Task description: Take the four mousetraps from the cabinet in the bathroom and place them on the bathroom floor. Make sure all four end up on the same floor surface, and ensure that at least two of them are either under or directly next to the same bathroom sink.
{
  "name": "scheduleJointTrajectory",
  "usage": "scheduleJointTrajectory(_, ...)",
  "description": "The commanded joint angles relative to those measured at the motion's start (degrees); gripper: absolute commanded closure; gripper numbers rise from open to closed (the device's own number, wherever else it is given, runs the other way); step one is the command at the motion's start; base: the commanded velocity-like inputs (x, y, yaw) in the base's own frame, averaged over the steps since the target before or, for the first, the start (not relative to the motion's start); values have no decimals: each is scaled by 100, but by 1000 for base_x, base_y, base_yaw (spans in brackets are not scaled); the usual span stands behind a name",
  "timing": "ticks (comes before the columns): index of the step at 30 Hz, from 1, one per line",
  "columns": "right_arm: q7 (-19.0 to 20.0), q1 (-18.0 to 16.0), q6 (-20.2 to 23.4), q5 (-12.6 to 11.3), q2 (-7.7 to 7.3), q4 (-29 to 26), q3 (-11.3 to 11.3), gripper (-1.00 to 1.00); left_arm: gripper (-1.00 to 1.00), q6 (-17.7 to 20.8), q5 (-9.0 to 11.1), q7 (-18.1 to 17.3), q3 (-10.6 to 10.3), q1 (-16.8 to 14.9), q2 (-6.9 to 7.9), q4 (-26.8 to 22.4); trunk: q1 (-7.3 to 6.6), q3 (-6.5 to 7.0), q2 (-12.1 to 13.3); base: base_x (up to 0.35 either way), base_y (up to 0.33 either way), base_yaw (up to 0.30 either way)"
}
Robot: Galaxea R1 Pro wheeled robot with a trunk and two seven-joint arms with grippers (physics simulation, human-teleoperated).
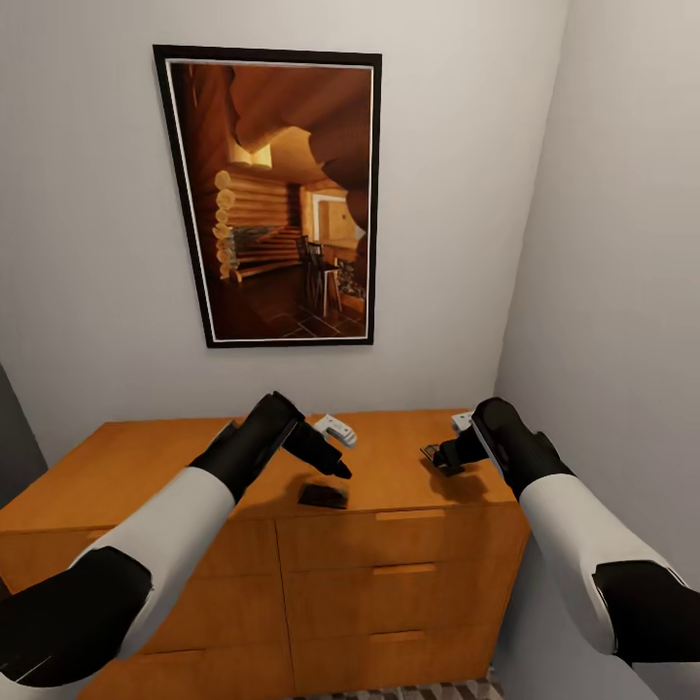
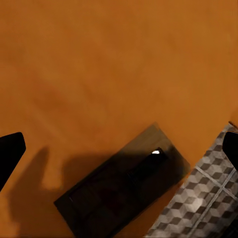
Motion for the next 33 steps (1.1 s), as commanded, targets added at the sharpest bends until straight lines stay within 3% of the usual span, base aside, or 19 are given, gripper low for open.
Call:
scheduleJointTrajectory(1,39,-4,18,42,-6,-7,24,100,-100,17,-57,-55,-171,-5,1,10,0,-7,-5,0,0,0)
scheduleJointTrajectory(4,38,-4,18,40,-6,-6,24,100,-100,28,-17,-60,-595,-5,1,84,0,-7,-5,0,0,0)
scheduleJointTrajectory(8,38,-4,18,39,-6,-6,24,100,-100,33,8,-63,-799,-5,-3,145,0,-7,-5,0,0,0)
scheduleJointTrajectory(25,38,-4,18,41,-6,-6,24,100,-100,31,14,-60,-890,-5,-12,184,0,-7,-5,0,0,0)
scheduleJointTrajectory(33,45,-4,18,39,-6,1,24,100,-100,-6,13,-59,-890,-5,-11,422,0,-7,-5,0,0,0)
